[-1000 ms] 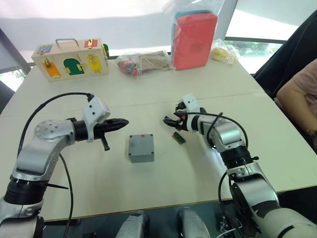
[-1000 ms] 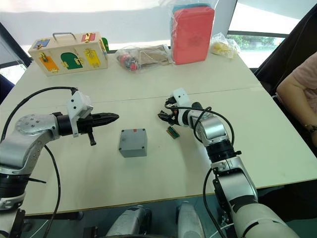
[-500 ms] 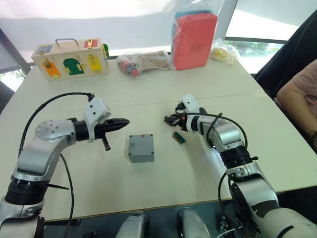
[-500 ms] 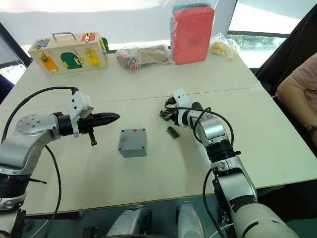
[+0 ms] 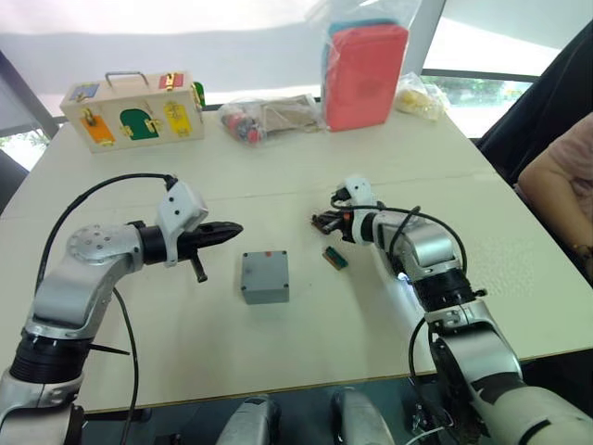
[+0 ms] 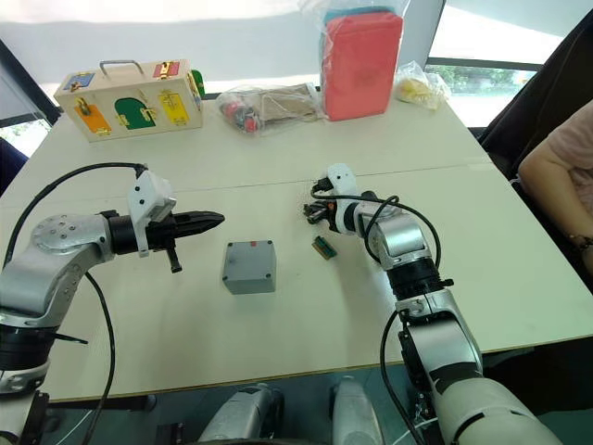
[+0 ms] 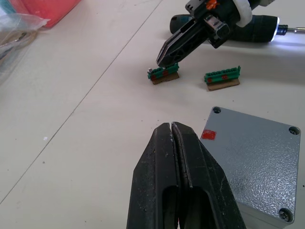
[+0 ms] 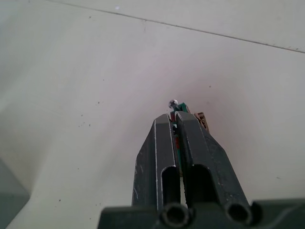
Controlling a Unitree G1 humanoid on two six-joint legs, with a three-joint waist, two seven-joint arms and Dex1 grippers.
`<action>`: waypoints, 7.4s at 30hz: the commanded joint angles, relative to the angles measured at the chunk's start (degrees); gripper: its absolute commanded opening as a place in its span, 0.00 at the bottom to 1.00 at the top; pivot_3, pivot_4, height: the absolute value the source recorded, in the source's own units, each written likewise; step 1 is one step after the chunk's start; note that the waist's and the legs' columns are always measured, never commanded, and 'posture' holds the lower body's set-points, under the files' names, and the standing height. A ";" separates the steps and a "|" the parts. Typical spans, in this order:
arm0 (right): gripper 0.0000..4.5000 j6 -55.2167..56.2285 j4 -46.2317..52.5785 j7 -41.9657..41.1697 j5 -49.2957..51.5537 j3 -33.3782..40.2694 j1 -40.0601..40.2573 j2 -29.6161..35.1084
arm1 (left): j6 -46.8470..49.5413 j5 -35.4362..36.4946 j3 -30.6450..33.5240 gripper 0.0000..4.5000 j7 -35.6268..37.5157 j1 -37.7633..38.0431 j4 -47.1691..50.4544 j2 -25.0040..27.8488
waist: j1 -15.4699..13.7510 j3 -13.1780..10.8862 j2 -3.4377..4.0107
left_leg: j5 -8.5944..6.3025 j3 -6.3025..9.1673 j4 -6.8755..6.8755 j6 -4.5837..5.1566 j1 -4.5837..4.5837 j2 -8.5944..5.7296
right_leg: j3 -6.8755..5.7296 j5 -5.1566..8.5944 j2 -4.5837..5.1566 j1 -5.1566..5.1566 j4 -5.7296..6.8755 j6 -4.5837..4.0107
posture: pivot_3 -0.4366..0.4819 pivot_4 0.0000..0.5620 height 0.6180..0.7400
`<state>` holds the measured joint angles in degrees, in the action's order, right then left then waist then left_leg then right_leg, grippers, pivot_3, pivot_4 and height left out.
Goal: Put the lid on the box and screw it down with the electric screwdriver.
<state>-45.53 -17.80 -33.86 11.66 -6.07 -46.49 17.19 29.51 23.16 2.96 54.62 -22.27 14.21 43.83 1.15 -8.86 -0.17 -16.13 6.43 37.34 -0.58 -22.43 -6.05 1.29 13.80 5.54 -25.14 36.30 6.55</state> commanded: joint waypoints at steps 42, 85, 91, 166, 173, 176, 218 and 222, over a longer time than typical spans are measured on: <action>0.00 -20.78 31.73 -3.89 14.12 -6.95 1.65 2.15 | 1.18 1.82 0.71 0.00 1.91 1.81 4.61 2.56 | -0.14 0.00 0.00 | -0.01 0.01 0.01 0.01 -0.01 0.00 | 0.00 0.00 0.02 0.00 0.00 0.00 | 0.48 0.27 1.00; 0.49 -13.93 25.95 -6.49 10.97 -11.71 4.45 4.15 | 2.26 2.03 0.17 0.00 0.23 1.31 5.72 2.05 | -0.16 0.00 0.00 | -0.01 0.01 0.02 0.01 -0.01 0.00 | -0.01 0.00 0.02 0.01 0.00 0.00 | 0.48 0.27 1.00; 0.99 -14.25 27.15 -7.26 11.04 -10.50 3.22 5.95 | 2.40 2.04 -0.15 0.00 0.10 1.09 5.90 1.67 | -0.20 0.00 0.00 | -0.01 0.01 0.02 0.02 -0.01 0.00 | 0.00 0.00 0.02 0.01 0.00 0.00 | 0.48 0.27 1.00; 0.41 18.52 37.78 -5.73 14.75 2.83 9.66 -5.35 | -5.13 -1.14 -5.90 0.00 3.09 4.14 0.70 -1.36 | -0.08 -0.05 0.06 | 0.03 0.06 0.77 -0.05 -0.92 -0.11 | 0.03 -0.01 0.03 -0.90 0.77 -0.01 | 0.48 0.27 1.00; 0.41 22.36 36.99 -3.63 12.68 -0.08 14.20 -7.72 | -6.88 -6.54 -10.20 0.00 1.18 3.88 -3.25 -3.25 | -0.24 -0.05 0.06 | 0.05 0.06 0.76 -0.07 -0.90 -0.07 | 0.04 0.00 0.00 -0.93 0.84 -0.01 | 0.48 0.27 1.00; 0.41 24.07 36.33 -2.17 11.42 -0.90 15.02 -8.82 | -6.69 -6.57 -10.60 0.00 1.47 4.13 -3.27 -3.76 | -0.30 -0.05 0.06 | 0.05 0.06 0.78 -0.07 -0.88 -0.10 | 0.04 0.00 0.01 -0.89 0.82 -0.01 | 0.48 0.27 1.00; 0.41 26.57 24.27 -0.15 5.55 -3.04 18.64 -6.71 | -6.20 -7.57 -10.99 0.00 3.23 5.51 -2.18 -3.13 | -0.42 0.06 0.07 | -0.05 0.06 0.57 0.09 0.20 -0.09 | 0.04 0.04 -0.01 0.20 0.61 0.00 | 0.48 0.27 1.00; 0.41 24.98 23.91 0.80 5.32 -3.39 18.89 -6.56 | -6.36 -7.88 -11.20 0.00 3.28 5.37 -2.53 -3.29 | -0.52 0.12 0.08 | -0.19 0.09 0.56 0.31 0.42 -0.09 | 0.02 0.04 -0.01 0.46 0.52 0.00 | 0.48 0.27 1.00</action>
<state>-18.09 8.64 -34.06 18.62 -9.32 -28.58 9.60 22.97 16.26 -6.88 57.29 -17.76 11.91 39.93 0.63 -8.74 -0.10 -16.38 6.52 37.89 -0.16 -21.93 -6.14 1.31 13.84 5.53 -24.60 36.81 6.55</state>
